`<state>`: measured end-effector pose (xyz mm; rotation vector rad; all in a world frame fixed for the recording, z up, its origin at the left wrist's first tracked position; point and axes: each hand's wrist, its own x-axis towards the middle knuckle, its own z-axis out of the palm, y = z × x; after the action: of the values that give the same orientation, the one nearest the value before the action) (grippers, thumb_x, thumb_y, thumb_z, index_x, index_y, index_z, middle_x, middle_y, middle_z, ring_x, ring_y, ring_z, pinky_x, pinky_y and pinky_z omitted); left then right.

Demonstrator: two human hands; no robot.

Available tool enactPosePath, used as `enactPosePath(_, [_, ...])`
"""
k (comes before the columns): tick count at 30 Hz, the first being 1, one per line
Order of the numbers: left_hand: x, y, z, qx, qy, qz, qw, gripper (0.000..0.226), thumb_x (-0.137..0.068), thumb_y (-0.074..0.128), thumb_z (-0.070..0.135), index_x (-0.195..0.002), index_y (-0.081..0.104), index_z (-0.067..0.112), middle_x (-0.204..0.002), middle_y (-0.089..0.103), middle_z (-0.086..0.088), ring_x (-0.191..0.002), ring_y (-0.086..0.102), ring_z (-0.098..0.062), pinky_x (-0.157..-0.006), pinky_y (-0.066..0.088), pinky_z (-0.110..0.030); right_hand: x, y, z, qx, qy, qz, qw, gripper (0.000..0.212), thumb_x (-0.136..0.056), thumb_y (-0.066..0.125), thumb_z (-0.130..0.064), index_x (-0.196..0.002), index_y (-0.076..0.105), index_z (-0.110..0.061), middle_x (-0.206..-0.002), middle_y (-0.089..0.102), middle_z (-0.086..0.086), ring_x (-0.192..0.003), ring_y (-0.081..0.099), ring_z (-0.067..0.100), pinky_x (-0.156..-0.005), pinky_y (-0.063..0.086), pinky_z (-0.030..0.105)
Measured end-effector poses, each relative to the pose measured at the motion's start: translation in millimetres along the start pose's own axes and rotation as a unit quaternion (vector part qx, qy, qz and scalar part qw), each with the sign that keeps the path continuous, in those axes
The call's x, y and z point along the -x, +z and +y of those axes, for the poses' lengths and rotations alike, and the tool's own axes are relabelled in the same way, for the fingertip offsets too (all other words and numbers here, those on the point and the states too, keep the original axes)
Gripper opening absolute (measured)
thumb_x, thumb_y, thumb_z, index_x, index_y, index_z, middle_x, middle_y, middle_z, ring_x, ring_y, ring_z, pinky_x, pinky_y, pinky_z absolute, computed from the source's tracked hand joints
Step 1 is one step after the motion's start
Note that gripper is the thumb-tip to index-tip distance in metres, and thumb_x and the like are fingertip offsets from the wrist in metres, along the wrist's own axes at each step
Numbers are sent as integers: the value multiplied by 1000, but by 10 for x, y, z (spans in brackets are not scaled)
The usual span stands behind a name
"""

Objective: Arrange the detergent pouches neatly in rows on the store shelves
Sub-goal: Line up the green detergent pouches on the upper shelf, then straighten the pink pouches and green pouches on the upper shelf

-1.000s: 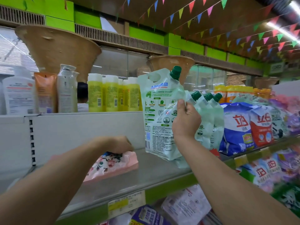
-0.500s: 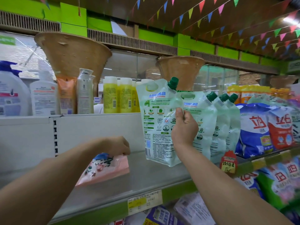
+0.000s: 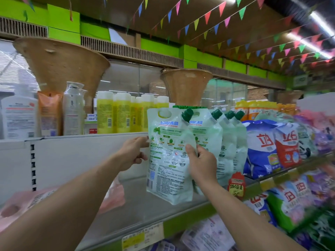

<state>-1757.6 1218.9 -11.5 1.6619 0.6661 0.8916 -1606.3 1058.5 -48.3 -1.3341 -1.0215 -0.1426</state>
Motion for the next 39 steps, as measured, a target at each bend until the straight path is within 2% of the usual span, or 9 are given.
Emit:
enactPosePath(6, [-131,242,52,79,-17,4,997,21,-99,43,23,-94,61,14,-68,50,-3,-44,36,-11,-40,25,-20,-3,-176,-19,99,19,-43,994,51,-91,55,-42,-53,37,-15,-49,42,3,-48,38,20,-51,30,32])
enactPosePath(12, [-352,560,130,126,-6,50,991,18,-102,35,11,-90,48,11,-64,48,-8,-50,39,-16,-37,33,-22,-50,-237,-80,130,19,-9,991,53,-93,50,-44,-52,33,-16,-48,37,3,-47,33,18,-50,26,31])
enactPosePath(23, [-339,531,61,114,-17,63,991,23,-100,39,6,-88,59,9,-68,54,-8,-52,43,-16,-39,39,-23,-8,-221,-60,131,13,-57,990,49,-91,52,-46,-53,42,-16,-49,43,-1,-50,42,19,-54,39,35])
enactPosePath(25, [-265,462,87,85,-22,38,995,24,-96,41,2,-84,60,10,-71,56,-7,-54,47,-16,-44,41,-24,-6,-209,-97,125,16,-52,991,33,-90,55,-44,-76,62,-15,-67,58,-4,-62,54,14,-64,49,38])
enactPosePath(27, [-157,341,146,37,-27,27,999,18,-93,46,4,-83,59,11,-81,58,-7,-58,56,-18,-49,44,-26,-6,-208,-210,109,10,-10,994,40,-86,63,-39,-120,55,-19,-107,61,-9,-91,58,9,-80,53,34])
enactPosePath(29, [-18,146,238,-6,-13,46,999,9,-93,50,8,-87,55,12,-92,54,-8,-64,61,-20,-52,44,-28,-9,-218,-371,76,-63,77,992,62,-82,68,-31,-134,39,-18,-123,48,-6,-102,51,10,-86,46,27])
enactPosePath(32, [262,-286,352,-70,16,85,994,9,-92,54,10,-87,56,17,-91,52,-6,-65,60,-20,-55,42,-27,82,-130,-697,24,-233,141,962,62,-79,70,-19,-132,38,-11,-124,43,1,-106,48,18,-92,40,24])
enactPosePath(36, [702,-997,316,-167,-28,97,981,3,-91,56,15,-90,58,17,-87,52,-3,-73,59,-23,-58,41,-26,303,305,-994,0,-336,49,941,52,-74,69,-13,-122,49,-7,-118,49,5,-105,52,28,-95,44,40])
enactPosePath(39, [1048,-1534,162,-237,-78,120,961,9,-91,55,19,-96,59,13,-91,51,-6,-77,55,-24,-59,41,-26,597,735,-1119,32,-364,-72,928,44,-72,69,-18,-114,59,-10,-110,58,8,-101,57,28,-91,44,38])
